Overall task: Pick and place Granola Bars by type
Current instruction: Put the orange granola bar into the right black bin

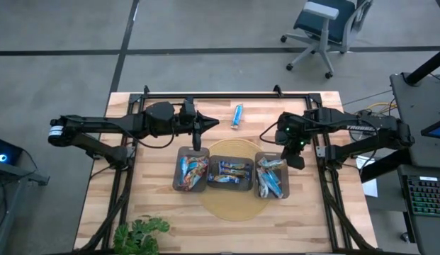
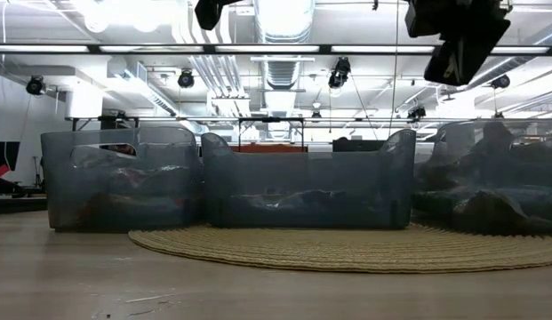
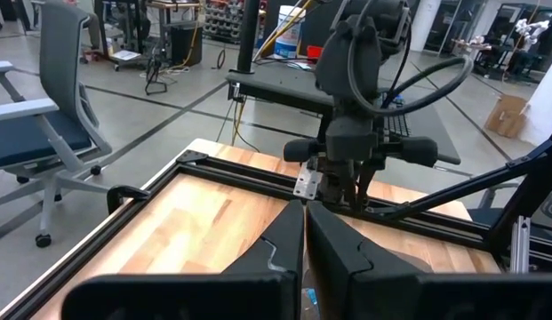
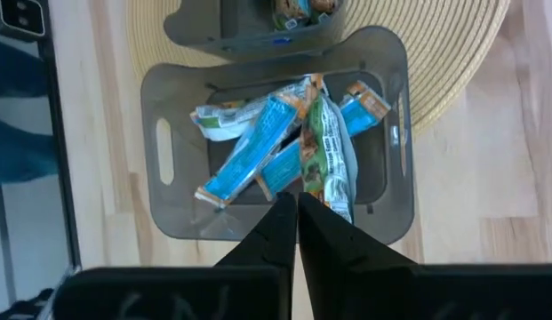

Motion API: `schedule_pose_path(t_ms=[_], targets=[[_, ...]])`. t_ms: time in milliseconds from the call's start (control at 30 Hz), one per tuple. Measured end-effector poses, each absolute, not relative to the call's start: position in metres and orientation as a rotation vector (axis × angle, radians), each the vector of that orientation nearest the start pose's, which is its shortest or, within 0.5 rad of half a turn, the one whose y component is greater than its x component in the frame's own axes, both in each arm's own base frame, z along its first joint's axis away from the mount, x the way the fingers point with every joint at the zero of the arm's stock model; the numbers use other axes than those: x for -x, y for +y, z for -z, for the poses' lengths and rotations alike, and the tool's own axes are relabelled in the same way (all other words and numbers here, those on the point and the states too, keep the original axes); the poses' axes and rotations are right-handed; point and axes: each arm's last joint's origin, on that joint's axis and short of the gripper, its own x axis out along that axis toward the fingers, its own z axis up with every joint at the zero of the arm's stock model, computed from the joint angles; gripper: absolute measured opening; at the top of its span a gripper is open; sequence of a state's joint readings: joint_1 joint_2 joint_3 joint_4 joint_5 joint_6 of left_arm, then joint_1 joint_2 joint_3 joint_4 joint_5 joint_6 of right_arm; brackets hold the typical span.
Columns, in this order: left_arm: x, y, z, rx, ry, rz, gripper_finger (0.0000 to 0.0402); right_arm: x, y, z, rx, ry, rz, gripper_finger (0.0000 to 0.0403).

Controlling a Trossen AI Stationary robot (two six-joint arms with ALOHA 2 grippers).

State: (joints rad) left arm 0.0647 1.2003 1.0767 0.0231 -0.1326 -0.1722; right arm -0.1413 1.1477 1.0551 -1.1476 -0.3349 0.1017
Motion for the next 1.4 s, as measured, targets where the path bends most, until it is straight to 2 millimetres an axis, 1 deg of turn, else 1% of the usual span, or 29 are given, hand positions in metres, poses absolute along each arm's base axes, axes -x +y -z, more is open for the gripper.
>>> schedule_pose_path(t_ms=[133,233,433,600,700,833,967,1100,1400], targets=[[-0.270,0.021,-0.369,0.168,0.084,-0.205,0.0000,-0.193,-0.018,-0.291,-0.399,1.218,-0.097,0.0017],[-0.270,0.021,-0.369,0.168,0.085,-0.205,0.0000,-0.198,-0.018,-0.286,-0.409,1.250,-0.098,0.0042],[-0.270,0.022,-0.369,0.168,0.088,-0.206,0.0000,-0.214,-0.016,-0.274,-0.351,1.318,-0.155,0.0124],[-0.270,0.022,-0.368,0.172,0.093,-0.207,0.0000,-0.229,-0.013,-0.257,-0.285,1.399,-0.195,0.0197],[-0.270,0.022,-0.368,0.177,0.095,-0.207,0.0000,-0.234,-0.012,-0.247,-0.238,1.457,-0.170,0.0231],[-0.270,0.021,-0.368,0.178,0.099,-0.208,0.0000,-0.239,-0.013,-0.238,-0.239,1.517,-0.160,0.0264],[-0.270,0.021,-0.367,0.178,0.102,-0.207,0.0000,-0.241,-0.013,-0.234,-0.237,1.539,-0.167,0.0282],[-0.270,0.021,-0.367,0.177,0.108,-0.208,0.0000,-0.244,-0.013,-0.228,-0.230,1.562,-0.177,0.0290],[-0.270,0.021,-0.364,0.175,0.135,-0.209,0.0000,-0.249,-0.015,-0.216,-0.219,1.619,-0.160,0.0282]])
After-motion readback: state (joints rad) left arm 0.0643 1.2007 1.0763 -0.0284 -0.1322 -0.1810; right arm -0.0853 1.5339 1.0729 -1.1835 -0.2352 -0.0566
